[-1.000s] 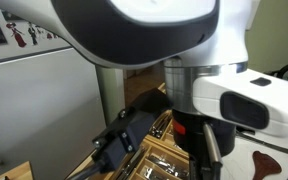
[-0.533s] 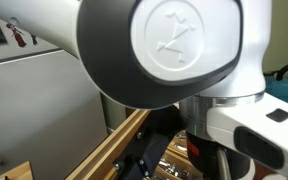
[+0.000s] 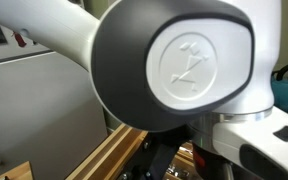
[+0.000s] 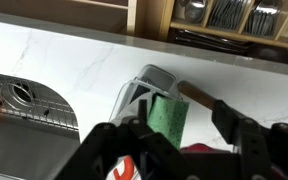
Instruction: Pick up the green sponge and place it behind the white sponge in the clear container
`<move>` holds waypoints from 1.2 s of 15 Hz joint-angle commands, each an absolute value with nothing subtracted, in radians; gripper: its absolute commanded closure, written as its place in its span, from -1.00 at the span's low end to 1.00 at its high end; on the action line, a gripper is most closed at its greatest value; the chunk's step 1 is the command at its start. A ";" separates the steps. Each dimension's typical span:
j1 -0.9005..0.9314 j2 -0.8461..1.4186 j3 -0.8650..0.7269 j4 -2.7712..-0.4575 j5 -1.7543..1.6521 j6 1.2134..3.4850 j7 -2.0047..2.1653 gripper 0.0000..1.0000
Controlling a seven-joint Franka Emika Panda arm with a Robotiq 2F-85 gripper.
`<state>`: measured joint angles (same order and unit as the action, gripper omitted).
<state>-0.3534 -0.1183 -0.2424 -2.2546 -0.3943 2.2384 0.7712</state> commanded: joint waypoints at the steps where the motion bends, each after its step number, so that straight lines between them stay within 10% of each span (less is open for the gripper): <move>1: -0.359 -0.105 -0.259 -2.256 -0.414 2.273 0.793 0.27; 7: -0.362 -0.110 -0.266 -2.256 -0.422 2.283 0.796 1.00; 18: -0.355 -0.190 -0.235 -2.260 -0.458 2.253 0.839 0.93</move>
